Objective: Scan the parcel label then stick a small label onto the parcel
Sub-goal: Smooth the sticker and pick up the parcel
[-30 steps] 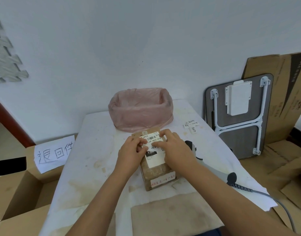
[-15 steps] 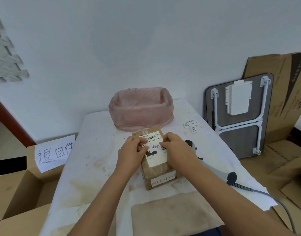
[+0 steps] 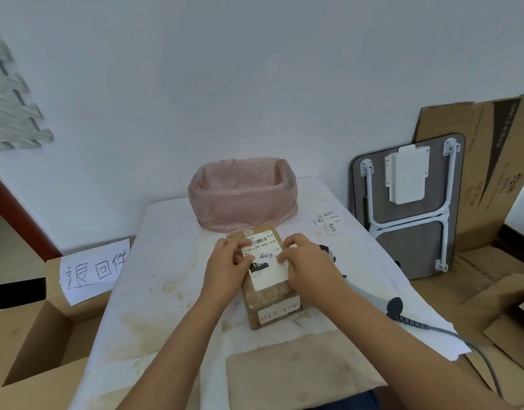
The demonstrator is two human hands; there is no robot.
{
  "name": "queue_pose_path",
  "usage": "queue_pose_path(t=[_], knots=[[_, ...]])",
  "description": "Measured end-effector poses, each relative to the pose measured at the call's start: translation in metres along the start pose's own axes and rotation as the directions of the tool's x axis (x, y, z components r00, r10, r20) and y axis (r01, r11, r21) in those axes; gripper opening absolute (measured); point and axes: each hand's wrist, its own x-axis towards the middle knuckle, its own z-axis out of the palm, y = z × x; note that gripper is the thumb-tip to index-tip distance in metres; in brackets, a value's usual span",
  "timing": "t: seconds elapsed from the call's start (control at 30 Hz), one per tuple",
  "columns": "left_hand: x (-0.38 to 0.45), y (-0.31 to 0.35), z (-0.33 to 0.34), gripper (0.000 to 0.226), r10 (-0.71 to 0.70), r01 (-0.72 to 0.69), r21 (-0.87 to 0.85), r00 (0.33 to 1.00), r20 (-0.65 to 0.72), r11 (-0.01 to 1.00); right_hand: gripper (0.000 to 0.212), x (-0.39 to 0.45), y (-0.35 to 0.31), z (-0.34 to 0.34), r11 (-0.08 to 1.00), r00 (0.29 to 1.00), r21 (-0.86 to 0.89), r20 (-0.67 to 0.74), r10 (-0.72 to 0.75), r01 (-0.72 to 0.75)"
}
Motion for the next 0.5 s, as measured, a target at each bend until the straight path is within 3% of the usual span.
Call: queue_pose_path(t=[0.1,0.2,0.23,0.3,0.33,0.43,0.5], knots=[[-0.008,-0.006,-0.004,0.063,-0.186,0.179,-0.197,0.982,-0.015,0.964,0.027,-0.002,0.000,0.001,0.996,0.997,0.068,-0.032,0.067,-0.064],[-0.018,-0.010,-0.012,0.085,-0.361,0.401,-0.249,0.913,0.193,0.882,0.031,-0.001,-0.003,0.000,0.975,0.989,0.165,0.044,0.145,-0.150],[-0.021,-0.011,-0.016,0.080,-0.347,0.418,-0.280,0.898,0.270,0.864,0.033,-0.002,-0.005,-0.002,0.959,0.984,0.225,0.053,0.167,-0.175],[-0.031,-0.004,-0.025,0.040,-0.276,0.394,-0.371,0.902,0.331,0.841,0.034,-0.003,-0.008,-0.005,0.906,0.976,0.365,0.052,0.210,-0.215],[-0.034,-0.002,-0.030,0.037,-0.236,0.378,-0.424,0.907,0.349,0.823,0.035,-0.004,-0.011,-0.005,0.873,0.974,0.435,0.042,0.223,-0.219],[-0.040,-0.008,-0.048,0.081,-0.122,0.305,-0.520,0.927,0.355,0.798,0.031,-0.007,-0.022,-0.003,0.750,0.970,0.640,-0.030,0.240,-0.165],[-0.049,-0.010,-0.064,0.098,-0.073,0.230,-0.511,0.948,0.308,0.828,0.024,-0.010,-0.033,-0.002,0.684,0.968,0.717,-0.050,0.247,-0.137]])
